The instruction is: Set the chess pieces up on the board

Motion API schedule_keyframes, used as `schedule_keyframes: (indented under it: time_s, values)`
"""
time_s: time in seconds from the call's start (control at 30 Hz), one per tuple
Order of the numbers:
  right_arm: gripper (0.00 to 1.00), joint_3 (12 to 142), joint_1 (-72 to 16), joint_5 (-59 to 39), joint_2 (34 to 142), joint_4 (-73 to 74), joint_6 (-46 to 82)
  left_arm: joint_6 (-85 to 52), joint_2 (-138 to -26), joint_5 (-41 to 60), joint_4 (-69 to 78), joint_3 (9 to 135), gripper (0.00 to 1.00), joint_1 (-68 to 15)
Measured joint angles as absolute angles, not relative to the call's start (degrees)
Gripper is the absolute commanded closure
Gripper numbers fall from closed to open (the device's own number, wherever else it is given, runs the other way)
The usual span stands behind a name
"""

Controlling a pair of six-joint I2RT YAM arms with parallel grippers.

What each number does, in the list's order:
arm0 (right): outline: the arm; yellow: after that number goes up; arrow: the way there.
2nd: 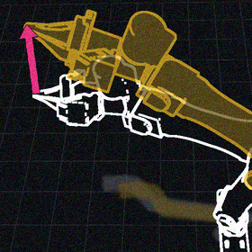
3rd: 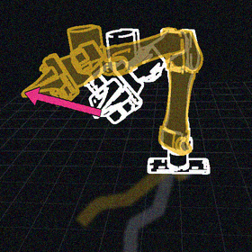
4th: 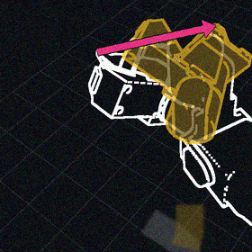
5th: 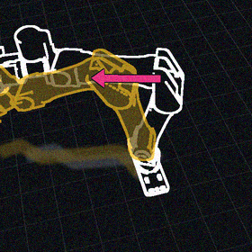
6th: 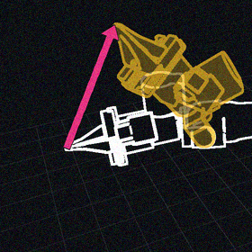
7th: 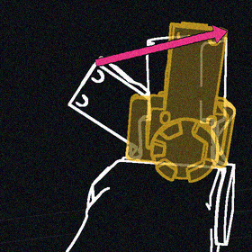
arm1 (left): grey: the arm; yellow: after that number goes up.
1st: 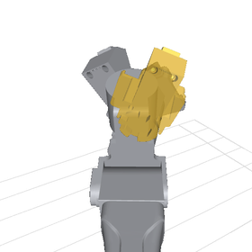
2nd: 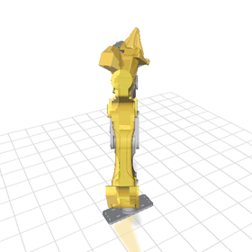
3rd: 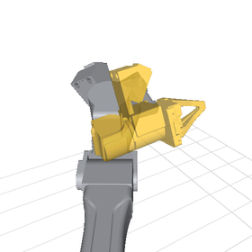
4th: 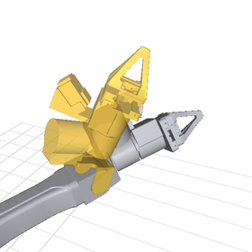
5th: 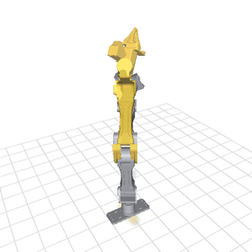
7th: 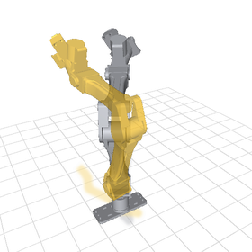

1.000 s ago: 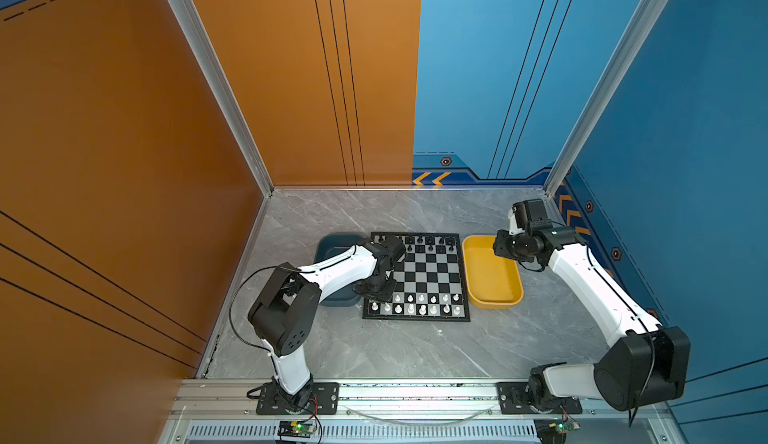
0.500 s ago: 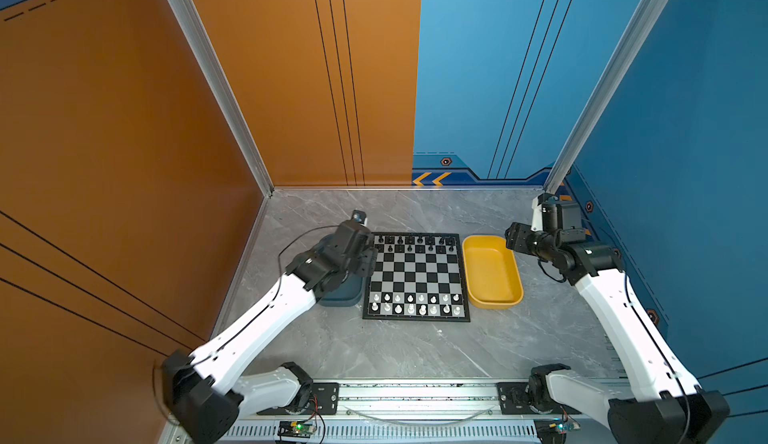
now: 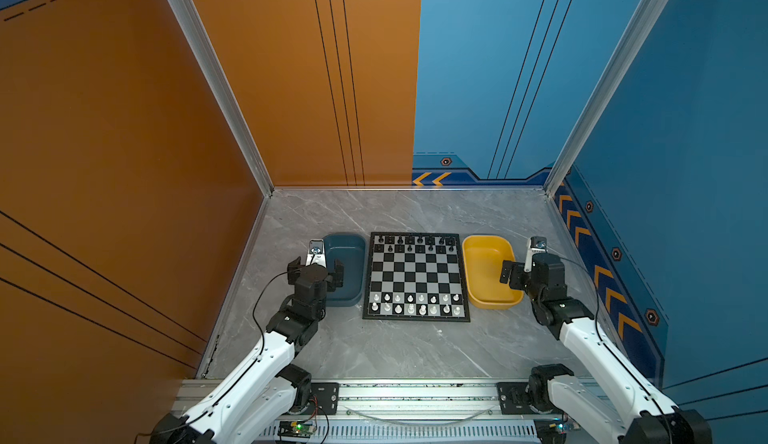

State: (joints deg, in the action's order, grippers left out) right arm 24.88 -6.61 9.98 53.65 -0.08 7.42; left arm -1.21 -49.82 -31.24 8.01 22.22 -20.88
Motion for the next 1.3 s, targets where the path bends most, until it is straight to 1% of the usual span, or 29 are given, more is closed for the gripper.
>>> schedule_keyframes:
  time_s: [0.1,0.3,0.53,0.77,0.87,1.03,1.3]
  values:
    - [0.00,21.26,-6.61,10.79,57.80,8.62,4.97,-0.05,-53.63,-31.77,13.26,20.03,0.02,-18.70]
    - [0.00,19.27,-5.23,11.00,67.77,24.38,2.35,1.08,-59.20,-30.74,25.93,16.88,0.02,-14.41]
    - [0.00,19.20,-3.55,10.68,73.58,34.96,0.99,1.02,-66.00,-27.27,36.84,13.65,0.02,-11.51]
    - [0.00,19.35,-2.28,6.79,76.79,40.27,0.84,1.04,-71.26,-24.49,43.72,13.63,0.02,-10.31]
    - [0.00,18.70,-2.28,5.78,80.55,46.50,0.89,1.13,-73.95,-23.14,46.76,13.87,0.02,-9.47]
    - [0.00,18.70,-2.28,5.10,86.83,51.11,0.82,1.78,-77.87,-21.26,50.50,14.50,0.02,-8.45]
    - [0.00,19.33,-2.17,3.86,87.13,51.68,0.86,2.20,-88.97,-18.76,62.81,14.44,0.02,-6.85]
